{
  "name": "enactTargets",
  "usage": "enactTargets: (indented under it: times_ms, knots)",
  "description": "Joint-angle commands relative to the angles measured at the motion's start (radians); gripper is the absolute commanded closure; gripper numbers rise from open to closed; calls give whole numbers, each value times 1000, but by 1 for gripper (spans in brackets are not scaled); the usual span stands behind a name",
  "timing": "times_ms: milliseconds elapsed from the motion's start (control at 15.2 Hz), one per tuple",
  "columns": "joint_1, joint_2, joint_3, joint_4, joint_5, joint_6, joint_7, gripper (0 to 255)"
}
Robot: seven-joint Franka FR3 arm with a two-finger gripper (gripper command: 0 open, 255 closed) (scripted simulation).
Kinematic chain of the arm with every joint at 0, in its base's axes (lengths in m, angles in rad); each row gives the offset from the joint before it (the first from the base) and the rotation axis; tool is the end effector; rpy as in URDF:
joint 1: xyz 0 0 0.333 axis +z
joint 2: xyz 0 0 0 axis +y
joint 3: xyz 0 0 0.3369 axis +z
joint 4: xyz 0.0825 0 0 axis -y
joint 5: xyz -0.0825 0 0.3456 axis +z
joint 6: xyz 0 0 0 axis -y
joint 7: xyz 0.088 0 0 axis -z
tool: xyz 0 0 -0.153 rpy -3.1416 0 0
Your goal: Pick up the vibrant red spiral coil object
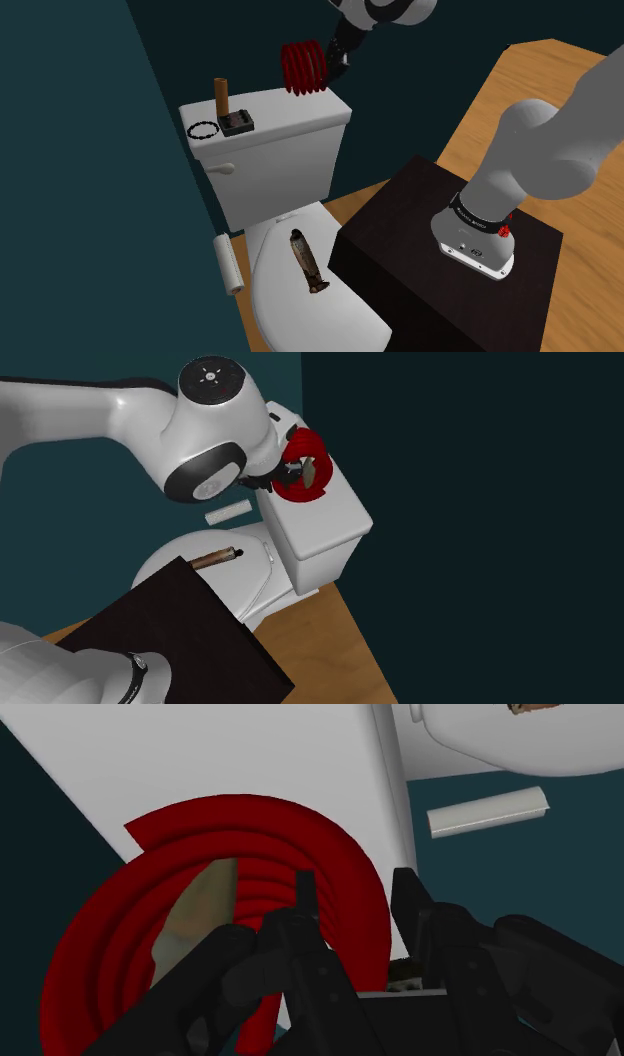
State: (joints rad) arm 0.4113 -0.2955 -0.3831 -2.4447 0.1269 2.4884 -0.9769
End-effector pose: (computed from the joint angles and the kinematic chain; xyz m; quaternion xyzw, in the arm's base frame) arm 0.4514 0.0113 0.4352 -0.8819 -0.4336 -0.1840 0.0189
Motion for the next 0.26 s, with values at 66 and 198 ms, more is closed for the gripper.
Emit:
enactTargets:
  times_ms: [66, 198]
  knots:
    - [-7, -22, 9, 27, -17, -45, 19, 255]
    - [-7, -23, 10, 28, -17, -47, 19, 255]
